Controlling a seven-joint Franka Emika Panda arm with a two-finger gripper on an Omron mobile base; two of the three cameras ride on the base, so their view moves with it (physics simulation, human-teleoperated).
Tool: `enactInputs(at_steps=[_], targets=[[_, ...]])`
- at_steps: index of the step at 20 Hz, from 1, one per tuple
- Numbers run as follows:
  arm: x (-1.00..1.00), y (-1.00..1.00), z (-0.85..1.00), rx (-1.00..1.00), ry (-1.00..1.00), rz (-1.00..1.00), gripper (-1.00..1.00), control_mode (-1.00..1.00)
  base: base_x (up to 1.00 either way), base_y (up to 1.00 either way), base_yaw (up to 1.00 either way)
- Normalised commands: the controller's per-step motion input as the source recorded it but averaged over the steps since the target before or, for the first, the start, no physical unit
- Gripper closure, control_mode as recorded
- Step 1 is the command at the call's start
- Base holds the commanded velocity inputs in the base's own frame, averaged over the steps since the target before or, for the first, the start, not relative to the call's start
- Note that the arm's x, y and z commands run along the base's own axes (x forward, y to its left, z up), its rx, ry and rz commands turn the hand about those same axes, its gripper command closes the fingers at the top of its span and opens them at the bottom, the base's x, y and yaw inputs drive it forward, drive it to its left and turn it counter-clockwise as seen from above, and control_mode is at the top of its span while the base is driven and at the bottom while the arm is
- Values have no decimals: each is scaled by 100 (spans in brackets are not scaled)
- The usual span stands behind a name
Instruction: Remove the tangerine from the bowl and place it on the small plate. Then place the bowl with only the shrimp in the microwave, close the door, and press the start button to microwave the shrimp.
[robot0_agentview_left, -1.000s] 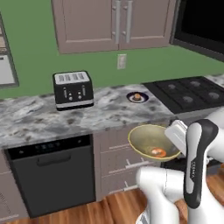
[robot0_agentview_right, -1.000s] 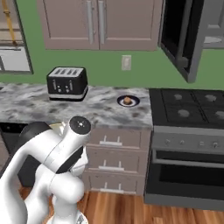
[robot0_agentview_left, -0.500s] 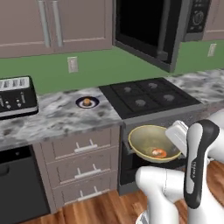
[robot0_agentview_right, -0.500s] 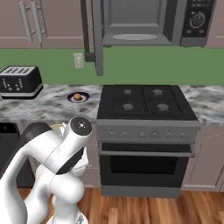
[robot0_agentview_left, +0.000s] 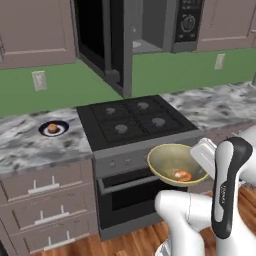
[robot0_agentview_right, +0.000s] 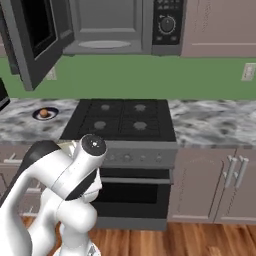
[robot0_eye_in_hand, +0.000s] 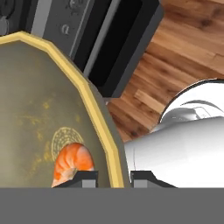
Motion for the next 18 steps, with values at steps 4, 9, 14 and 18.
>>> enactInputs(at_steps=[4, 9, 14, 18], targets=[[0, 0, 0, 0, 0, 0, 100, 100, 72, -50, 11], [0, 0, 0, 0, 0, 0, 100, 100, 69, -19, 16], [0, 0, 0, 0, 0, 0, 100, 100, 61, -4, 27], [0, 0, 0, 0, 0, 0, 100, 100, 38, -13, 33]])
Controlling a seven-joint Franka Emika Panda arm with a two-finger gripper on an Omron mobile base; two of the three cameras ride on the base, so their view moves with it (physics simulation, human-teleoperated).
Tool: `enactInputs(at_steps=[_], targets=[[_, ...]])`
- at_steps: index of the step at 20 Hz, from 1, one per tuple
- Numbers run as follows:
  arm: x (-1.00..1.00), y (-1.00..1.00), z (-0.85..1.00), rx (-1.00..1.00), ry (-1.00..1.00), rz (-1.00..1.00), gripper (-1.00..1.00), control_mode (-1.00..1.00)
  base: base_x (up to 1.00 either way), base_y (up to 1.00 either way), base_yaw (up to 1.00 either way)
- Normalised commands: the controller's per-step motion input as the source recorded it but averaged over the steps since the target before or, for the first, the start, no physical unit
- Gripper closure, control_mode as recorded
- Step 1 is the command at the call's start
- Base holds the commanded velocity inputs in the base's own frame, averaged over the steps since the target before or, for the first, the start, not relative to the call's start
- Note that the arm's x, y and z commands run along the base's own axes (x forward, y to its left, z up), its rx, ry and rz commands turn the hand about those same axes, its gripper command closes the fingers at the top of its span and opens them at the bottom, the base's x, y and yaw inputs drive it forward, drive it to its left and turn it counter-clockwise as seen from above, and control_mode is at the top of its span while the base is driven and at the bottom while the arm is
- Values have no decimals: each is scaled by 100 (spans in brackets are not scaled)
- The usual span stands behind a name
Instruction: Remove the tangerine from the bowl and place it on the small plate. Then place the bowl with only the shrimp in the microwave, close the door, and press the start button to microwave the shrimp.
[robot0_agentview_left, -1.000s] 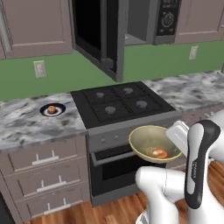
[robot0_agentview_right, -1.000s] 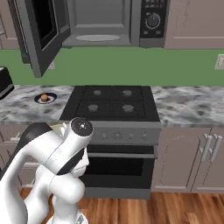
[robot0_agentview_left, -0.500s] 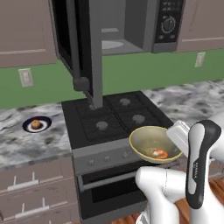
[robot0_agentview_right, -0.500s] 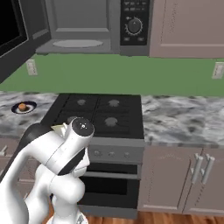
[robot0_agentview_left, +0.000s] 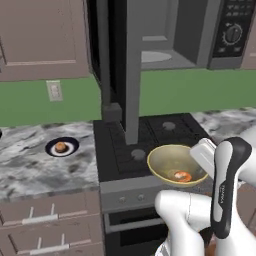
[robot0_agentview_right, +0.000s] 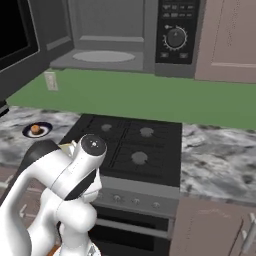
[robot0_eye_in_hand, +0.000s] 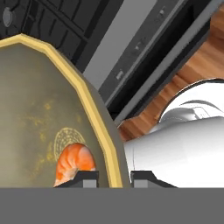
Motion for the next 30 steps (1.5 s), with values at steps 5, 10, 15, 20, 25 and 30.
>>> enactInputs(at_steps=[5, 10, 15, 20, 25, 30], targets=[[0, 0, 0, 0, 0, 0, 100, 100, 42, -21, 31], [0, 0, 0, 0, 0, 0, 100, 100, 36, -15, 11], [0, 0, 0, 0, 0, 0, 100, 100, 19, -3, 1], [0, 0, 0, 0, 0, 0, 100, 100, 32, 0, 0], [0, 0, 0, 0, 0, 0, 100, 100, 46, 0, 0], [0, 0, 0, 0, 0, 0, 100, 100, 52, 0, -1]])
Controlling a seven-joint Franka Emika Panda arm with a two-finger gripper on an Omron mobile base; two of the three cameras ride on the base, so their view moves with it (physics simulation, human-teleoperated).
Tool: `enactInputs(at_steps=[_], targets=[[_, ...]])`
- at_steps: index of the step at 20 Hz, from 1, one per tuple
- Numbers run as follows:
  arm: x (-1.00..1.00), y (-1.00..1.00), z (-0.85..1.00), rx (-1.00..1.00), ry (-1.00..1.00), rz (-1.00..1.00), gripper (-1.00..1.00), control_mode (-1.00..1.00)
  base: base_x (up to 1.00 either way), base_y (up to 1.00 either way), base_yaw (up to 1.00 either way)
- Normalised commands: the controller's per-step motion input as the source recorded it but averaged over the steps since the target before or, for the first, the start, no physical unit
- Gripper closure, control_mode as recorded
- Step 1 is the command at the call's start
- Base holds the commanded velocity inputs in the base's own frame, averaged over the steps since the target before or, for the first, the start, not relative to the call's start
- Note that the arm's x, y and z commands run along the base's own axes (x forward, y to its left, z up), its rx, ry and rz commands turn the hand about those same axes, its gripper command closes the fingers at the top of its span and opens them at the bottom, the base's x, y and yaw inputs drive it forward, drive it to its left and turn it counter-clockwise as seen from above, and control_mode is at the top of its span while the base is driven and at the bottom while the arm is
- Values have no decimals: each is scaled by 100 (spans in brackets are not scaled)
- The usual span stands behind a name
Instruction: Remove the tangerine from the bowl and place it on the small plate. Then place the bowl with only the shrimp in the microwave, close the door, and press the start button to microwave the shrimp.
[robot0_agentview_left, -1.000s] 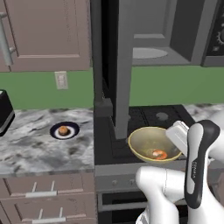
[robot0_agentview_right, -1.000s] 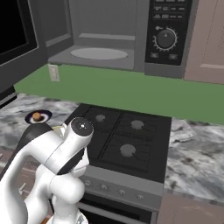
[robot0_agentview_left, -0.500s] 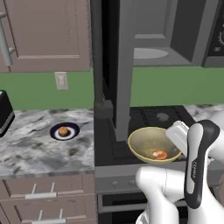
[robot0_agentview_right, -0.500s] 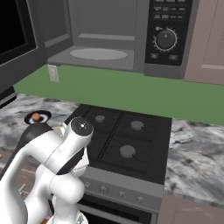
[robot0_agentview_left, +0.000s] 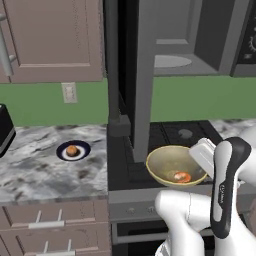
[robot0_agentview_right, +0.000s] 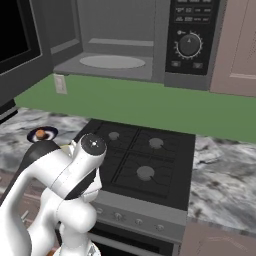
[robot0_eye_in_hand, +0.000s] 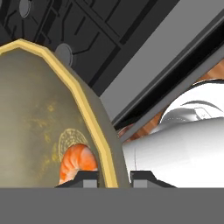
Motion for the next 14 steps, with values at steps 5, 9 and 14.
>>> enactInputs(at_steps=[5, 9, 14], targets=[[8, 0, 0, 1, 0, -1, 100, -100, 34, 0, -3], [19, -11, 57, 0, -14, 0, 100, -100, 0, 0, 0], [3, -32, 81, 1, -25, 0, 100, -100, 0, 0, 0]])
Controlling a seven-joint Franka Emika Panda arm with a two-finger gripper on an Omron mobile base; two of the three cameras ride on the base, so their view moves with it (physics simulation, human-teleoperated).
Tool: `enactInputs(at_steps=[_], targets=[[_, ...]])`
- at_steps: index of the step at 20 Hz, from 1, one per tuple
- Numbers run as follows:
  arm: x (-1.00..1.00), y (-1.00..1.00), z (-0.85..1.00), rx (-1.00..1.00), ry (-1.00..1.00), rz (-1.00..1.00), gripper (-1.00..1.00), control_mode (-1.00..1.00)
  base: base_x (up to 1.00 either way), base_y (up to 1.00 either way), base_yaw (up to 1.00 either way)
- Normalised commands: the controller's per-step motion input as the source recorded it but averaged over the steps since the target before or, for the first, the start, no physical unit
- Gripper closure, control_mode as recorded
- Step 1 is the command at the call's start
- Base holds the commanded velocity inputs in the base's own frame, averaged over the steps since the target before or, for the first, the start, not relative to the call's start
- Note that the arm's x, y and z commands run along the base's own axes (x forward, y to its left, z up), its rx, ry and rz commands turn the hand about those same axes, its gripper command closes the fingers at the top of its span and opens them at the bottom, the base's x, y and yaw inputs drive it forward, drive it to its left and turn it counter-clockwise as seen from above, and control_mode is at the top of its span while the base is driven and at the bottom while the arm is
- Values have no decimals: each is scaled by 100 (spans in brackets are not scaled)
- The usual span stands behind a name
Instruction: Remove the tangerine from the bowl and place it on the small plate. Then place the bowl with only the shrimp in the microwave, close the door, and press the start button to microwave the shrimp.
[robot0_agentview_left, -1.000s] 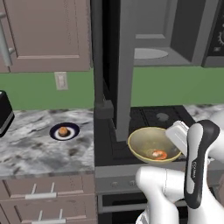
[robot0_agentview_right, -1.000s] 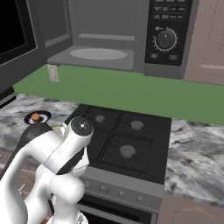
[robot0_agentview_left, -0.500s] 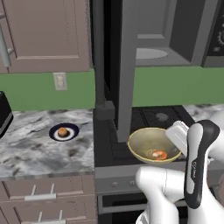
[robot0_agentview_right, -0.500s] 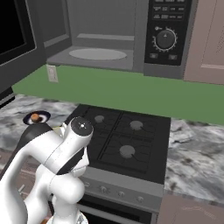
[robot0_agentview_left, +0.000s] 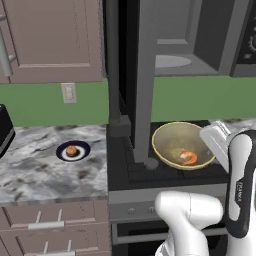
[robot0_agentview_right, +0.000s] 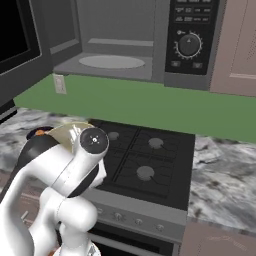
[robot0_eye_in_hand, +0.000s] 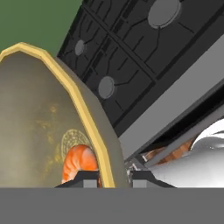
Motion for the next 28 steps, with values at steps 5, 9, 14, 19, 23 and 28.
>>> enactInputs(at_steps=[5, 9, 14, 19, 23, 28], targets=[[0, -9, 48, 4, -24, -10, 100, -100, 0, 0, 0], [-30, -11, 5, 9, -19, -3, 100, -100, 0, 0, 0], [-12, -4, 62, 10, -12, -19, 100, -100, 0, 0, 0], [1, -6, 87, 12, 0, -27, 100, -100, 0, 0, 0], [18, -15, 70, 9, 0, -20, 100, -100, 0, 0, 0], [30, 0, 55, 7, 0, -10, 100, -100, 0, 0, 0]])
